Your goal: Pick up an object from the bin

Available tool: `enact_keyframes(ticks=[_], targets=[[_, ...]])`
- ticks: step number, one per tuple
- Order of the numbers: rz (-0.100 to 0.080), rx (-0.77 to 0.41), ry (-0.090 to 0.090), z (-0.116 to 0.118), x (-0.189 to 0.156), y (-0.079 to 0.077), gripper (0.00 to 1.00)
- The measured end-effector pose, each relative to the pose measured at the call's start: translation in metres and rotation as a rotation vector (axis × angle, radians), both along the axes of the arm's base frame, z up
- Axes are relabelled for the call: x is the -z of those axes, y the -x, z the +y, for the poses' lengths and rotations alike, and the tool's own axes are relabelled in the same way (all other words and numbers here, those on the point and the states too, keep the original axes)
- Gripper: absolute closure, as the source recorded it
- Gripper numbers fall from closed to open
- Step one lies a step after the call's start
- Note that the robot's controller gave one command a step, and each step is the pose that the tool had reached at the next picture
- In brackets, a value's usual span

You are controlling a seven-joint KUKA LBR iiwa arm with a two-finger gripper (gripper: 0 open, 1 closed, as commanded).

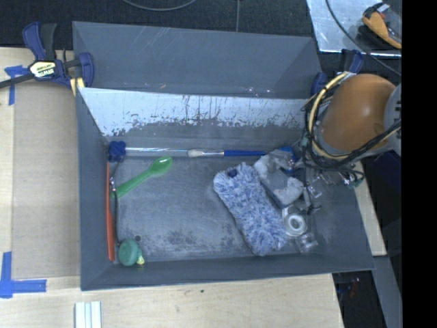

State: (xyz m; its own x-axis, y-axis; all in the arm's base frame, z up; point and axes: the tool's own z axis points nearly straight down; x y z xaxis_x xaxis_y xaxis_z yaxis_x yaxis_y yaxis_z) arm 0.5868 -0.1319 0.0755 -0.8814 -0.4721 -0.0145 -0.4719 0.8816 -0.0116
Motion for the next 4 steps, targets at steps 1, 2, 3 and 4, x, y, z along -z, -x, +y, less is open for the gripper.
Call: enact_keyframes(ticks=[1,2,3,4], targets=[[-0.004,-0.063,0.000,-0.006,-0.100,-0.004,0.00],[-0.009,-0.075,0.001,-0.007,-0.124,-0.006,0.00],[-0.011,-0.455,0.011,0.006,-0.080,-0.003,0.00],[-0.010,-0.384,0.010,-0.003,-0.059,0.013,0.00]])
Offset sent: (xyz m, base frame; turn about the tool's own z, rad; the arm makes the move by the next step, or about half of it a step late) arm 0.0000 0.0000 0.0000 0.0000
